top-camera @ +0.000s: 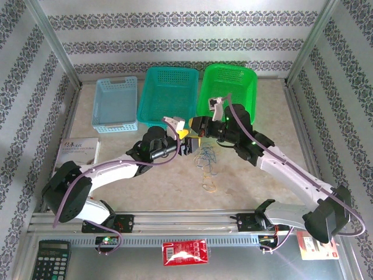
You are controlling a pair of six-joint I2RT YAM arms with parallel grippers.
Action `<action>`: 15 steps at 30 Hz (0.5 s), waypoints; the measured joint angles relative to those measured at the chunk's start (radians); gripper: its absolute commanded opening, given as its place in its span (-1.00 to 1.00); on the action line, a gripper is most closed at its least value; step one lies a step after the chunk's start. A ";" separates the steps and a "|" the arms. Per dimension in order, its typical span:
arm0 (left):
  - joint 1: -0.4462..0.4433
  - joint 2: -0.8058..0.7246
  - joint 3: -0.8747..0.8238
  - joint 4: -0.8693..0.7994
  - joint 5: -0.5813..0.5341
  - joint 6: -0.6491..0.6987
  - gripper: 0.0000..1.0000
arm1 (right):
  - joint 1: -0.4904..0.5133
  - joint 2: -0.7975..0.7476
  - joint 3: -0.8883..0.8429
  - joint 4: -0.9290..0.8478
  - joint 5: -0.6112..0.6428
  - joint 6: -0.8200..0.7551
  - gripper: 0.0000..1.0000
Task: Untangle the cables
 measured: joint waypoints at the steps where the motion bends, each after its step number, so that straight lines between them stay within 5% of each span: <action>1: 0.000 0.003 0.002 0.005 0.000 0.000 0.26 | 0.000 -0.003 0.005 0.000 -0.002 0.003 -1.00; 15: 0.000 0.039 0.010 0.069 0.007 -0.011 0.06 | -0.014 -0.005 0.103 0.002 -0.043 0.032 -1.00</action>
